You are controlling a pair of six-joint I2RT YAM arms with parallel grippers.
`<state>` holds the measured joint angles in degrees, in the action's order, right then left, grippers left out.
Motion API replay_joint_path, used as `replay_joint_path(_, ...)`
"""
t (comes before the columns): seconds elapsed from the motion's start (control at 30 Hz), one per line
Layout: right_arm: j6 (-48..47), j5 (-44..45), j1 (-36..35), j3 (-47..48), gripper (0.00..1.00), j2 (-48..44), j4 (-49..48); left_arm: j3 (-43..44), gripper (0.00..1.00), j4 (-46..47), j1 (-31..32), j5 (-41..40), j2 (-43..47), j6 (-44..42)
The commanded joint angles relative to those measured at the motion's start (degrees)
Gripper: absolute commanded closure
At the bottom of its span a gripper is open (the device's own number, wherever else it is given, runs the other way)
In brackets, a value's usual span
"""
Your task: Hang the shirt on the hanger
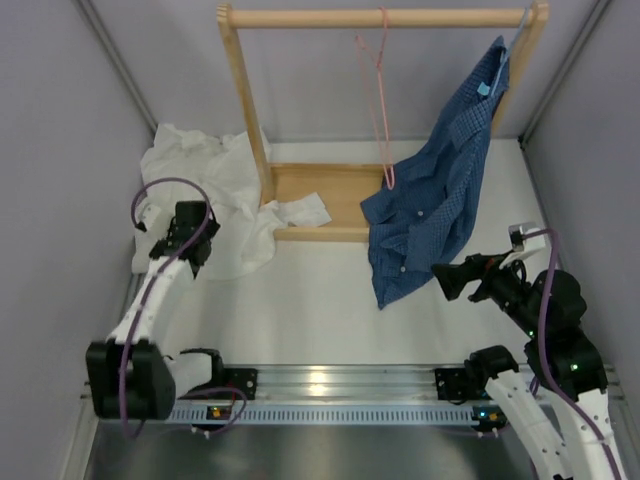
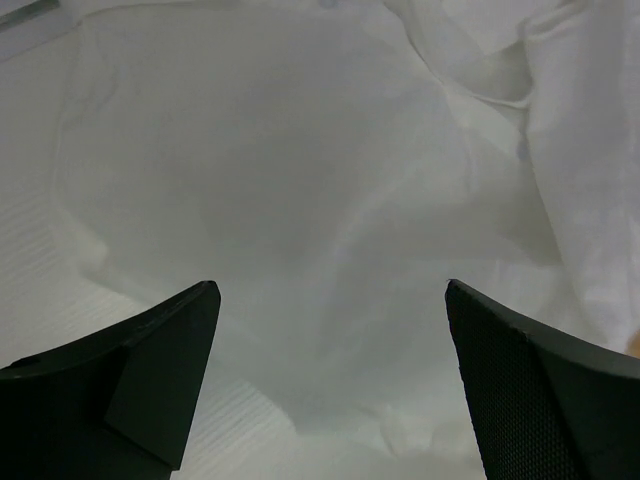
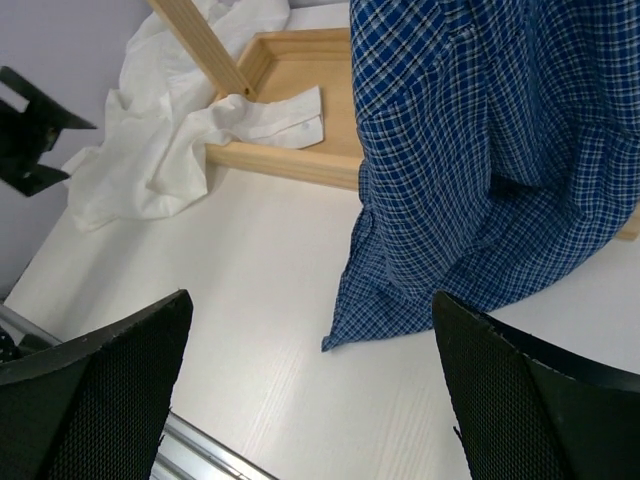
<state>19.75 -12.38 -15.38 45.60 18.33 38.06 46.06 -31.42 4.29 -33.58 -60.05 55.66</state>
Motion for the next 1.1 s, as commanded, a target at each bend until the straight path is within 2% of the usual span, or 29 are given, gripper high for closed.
replay_joint_path(0.0,1.2,-4.7,-0.7,-1.3,0.01,-0.4,-5.1,6.5,0.02,16.8,-9.1,10.5,-17.2,3.0)
replay_joint_path(0.07,1.1,-4.8,-0.7,-2.0,0.01,-0.5,-5.1,12.1,0.02,16.9,-10.7,12.2,-24.5,2.2)
replay_joint_path(0.1,1.1,-4.8,-0.7,-2.3,0.01,-0.5,-5.4,17.3,0.02,16.9,-11.4,11.9,-30.9,1.5)
replay_joint_path(0.2,1.1,-6.3,-0.7,-3.9,0.01,-0.3,-6.9,24.0,0.02,14.6,-13.2,10.7,-39.2,1.4)
replay_joint_path(0.23,1.1,-6.7,-0.6,-4.2,0.0,-0.1,-7.3,28.8,0.02,13.4,-13.6,10.9,-44.7,1.3)
replay_joint_path(0.37,0.9,-7.3,-0.6,-5.8,0.01,1.0,-9.1,38.5,0.02,2.5,-14.5,8.9,-55.3,1.0)
replay_joint_path(0.47,0.8,-7.3,-0.7,-5.9,0.01,2.0,-9.8,41.4,0.02,-3.0,-14.6,7.0,-59.9,3.2)
replay_joint_path(0.53,1.2,-7.7,-0.7,-6.0,0.01,2.2,-10.5,41.7,0.17,-3.2,-14.8,8.4,-61.1,2.4)
replay_joint_path(0.57,1.3,-8.0,-0.7,-6.1,0.01,2.3,-10.7,42.0,0.37,-3.2,-14.8,9.3,-61.6,1.9)
replay_joint_path(0.6,1.3,-8.1,-0.6,-6.0,0.01,2.2,-10.6,42.1,0.82,-3.2,-14.9,10.8,-61.8,1.7)
replay_joint_path(0.67,1.3,-8.2,-0.7,-6.0,0.01,2.0,-10.6,41.2,0.97,-3.1,-15.2,12.1,-60.8,2.2)
replay_joint_path(0.7,1.3,-8.1,-0.6,-5.9,0.01,1.8,-10.5,39.9,1.0,-3.2,-15.4,12.8,-58.5,2.2)
replay_joint_path(0.77,1.4,-8.0,-0.7,-5.9,0.0,1.0,-10.1,38.5,1.0,-3.2,-15.3,13.2,-54.6,1.2)
replay_joint_path(0.9,1.4,-7.5,-0.7,-5.8,0.01,-0.2,-9.4,31.6,1.0,-2.0,-14.8,12.7,-37.0,-0.6)
replay_joint_path(0.93,1.3,-7.3,-0.6,-5.8,0.0,-0.3,-9.4,29.2,1.0,0.3,-14.3,13.8,-28.9,-4.9)
replay_joint_path(0.97,1.3,-7.1,-0.7,-5.7,0.0,-0.3,-9.3,28.3,1.0,0.8,-12.7,17.1,-25.1,-6.9)
replay_joint_path(1.07,1.1,-6.3,-0.7,-5.5,0.0,-0.2,-9.1,26.0,1.0,0.7,-6.8,19.8,-11.0,-17.1)
